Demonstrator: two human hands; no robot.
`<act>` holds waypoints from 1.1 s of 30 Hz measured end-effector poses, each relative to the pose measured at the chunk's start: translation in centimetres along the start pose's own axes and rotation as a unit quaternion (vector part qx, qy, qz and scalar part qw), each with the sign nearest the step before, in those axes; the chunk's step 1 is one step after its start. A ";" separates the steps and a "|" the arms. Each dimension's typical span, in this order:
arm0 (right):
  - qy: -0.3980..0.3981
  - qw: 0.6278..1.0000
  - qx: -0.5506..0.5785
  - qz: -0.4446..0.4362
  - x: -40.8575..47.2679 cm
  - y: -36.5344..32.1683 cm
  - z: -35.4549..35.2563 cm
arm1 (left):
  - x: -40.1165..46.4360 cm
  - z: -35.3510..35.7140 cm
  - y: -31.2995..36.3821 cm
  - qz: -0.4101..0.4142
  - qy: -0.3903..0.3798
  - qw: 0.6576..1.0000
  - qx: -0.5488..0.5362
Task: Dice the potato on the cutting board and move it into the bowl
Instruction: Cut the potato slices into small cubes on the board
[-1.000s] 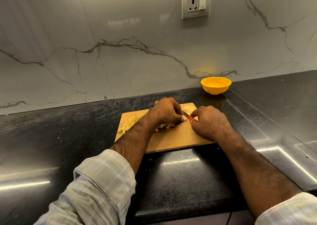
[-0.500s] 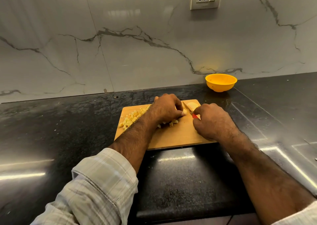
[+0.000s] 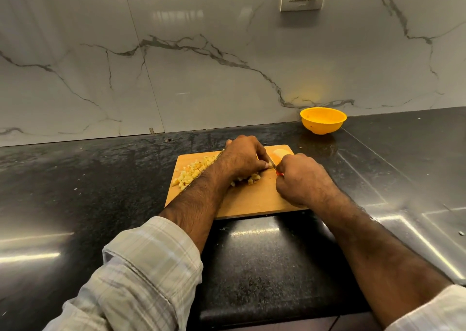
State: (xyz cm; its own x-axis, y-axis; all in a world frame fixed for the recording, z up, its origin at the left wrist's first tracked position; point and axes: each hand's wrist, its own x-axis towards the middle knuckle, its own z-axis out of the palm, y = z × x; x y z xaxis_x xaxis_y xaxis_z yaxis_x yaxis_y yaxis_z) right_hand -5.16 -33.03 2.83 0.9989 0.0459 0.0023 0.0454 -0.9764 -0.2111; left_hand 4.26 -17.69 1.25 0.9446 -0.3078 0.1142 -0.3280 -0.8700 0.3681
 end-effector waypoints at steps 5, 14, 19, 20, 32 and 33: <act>0.037 0.999 0.009 -0.004 -0.3 0.3 0.0 | -0.1 0.1 -0.3 -0.010 -0.001 1.000 -0.019; 0.029 0.999 0.004 -0.013 -0.2 0.0 0.5 | -0.1 -0.2 0.1 -0.010 -0.009 0.999 -0.038; 0.011 1.000 0.026 -0.002 0.4 -0.2 0.3 | -0.4 -0.3 -0.2 -0.012 -0.004 0.999 -0.046; 0.011 1.000 0.025 0.001 0.4 -0.1 0.3 | -0.4 -0.3 -0.1 -0.011 -0.003 0.999 -0.044; 0.024 0.999 -0.014 -0.020 -0.1 -0.6 0.7 | -0.4 -0.5 -0.2 -0.018 -0.015 1.000 -0.010; 0.017 0.999 -0.020 -0.023 0.0 -0.7 0.6 | -0.4 -0.5 -0.2 -0.018 -0.014 1.000 -0.006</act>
State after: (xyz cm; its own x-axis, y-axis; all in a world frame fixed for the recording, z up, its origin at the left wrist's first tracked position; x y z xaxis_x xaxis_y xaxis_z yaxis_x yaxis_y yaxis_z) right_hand -5.22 -32.23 2.36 0.9955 0.0836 0.0436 0.0899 -0.9812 -0.1710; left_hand 3.94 -17.19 1.64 0.9552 -0.2861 0.0754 -0.2926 -0.8760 0.3835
